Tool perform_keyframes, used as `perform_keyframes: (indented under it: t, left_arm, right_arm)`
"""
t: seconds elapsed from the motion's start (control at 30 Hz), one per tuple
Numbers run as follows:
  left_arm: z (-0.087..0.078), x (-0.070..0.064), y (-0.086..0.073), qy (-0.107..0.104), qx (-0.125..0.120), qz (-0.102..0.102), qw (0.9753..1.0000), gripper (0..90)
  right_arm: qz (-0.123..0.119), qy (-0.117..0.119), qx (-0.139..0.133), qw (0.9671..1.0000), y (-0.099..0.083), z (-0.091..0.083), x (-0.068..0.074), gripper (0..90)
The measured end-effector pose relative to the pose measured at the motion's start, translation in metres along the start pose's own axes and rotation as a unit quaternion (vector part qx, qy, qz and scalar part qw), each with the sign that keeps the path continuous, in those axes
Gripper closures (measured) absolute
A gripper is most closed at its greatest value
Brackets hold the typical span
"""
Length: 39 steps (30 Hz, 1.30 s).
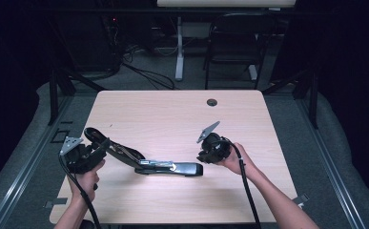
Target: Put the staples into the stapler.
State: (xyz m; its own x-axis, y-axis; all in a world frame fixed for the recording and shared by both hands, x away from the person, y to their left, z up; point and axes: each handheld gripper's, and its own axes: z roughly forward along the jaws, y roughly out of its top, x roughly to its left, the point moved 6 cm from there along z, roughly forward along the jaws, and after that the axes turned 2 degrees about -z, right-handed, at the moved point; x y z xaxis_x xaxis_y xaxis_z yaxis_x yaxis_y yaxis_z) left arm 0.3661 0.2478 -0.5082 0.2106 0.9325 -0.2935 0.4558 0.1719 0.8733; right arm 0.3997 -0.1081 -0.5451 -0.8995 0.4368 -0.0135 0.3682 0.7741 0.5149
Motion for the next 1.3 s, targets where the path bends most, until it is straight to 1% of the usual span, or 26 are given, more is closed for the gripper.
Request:
perform_keyframes:
  t: [0.07, 0.27, 0.43, 0.47, 0.57, 0.77, 0.97, 1.1, 1.3]
  left_arm:
    - [0.0, 0.0, 0.0, 0.0, 0.001, 0.0, 1.0, 61.8]
    - [0.0, 0.001, 0.0, -0.005, 0.002, -0.001, 1.0, 61.9]
    - [0.0, 0.001, 0.0, -0.006, 0.001, -0.002, 1.0, 62.0]
    - [0.0, 0.001, 0.0, -0.006, 0.001, -0.002, 1.0, 62.0]
    - [0.0, 0.001, 0.0, -0.007, 0.001, -0.003, 1.0, 62.0]
    - [0.0, 0.001, 0.0, -0.008, 0.001, -0.002, 1.0, 62.0]
    - [0.0, 0.001, 0.0, -0.01, 0.001, -0.003, 0.9999, 62.0]
    - [0.0, 0.001, 0.0, -0.01, 0.001, -0.003, 0.9999, 62.0]
    - [0.0, 0.001, 0.0, -0.011, 0.001, -0.003, 0.9999, 62.0]
  right_arm:
    - [-0.004, 0.005, -0.007, 1.0, 0.004, 0.003, 0.002, 78.7]
    - [-0.018, 0.009, -0.009, 0.9998, 0.012, 0.007, 0.003, 78.7]
    - [-0.025, 0.021, -0.013, 0.9994, 0.019, 0.009, 0.003, 78.7]
    - [-0.028, 0.021, -0.016, 0.9993, 0.021, 0.01, 0.003, 78.7]
    - [-0.035, 0.022, -0.011, 0.9991, 0.026, 0.013, 0.005, 78.7]
    - [-0.046, 0.024, -0.011, 0.9986, 0.035, 0.015, 0.009, 78.7]
    - [-0.056, 0.025, -0.016, 0.998, 0.046, 0.02, 0.011, 78.7]
    - [-0.062, 0.031, -0.02, 0.9974, 0.054, 0.024, 0.016, 78.7]
    - [-0.073, 0.034, -0.02, 0.9966, 0.061, 0.028, 0.018, 78.7]
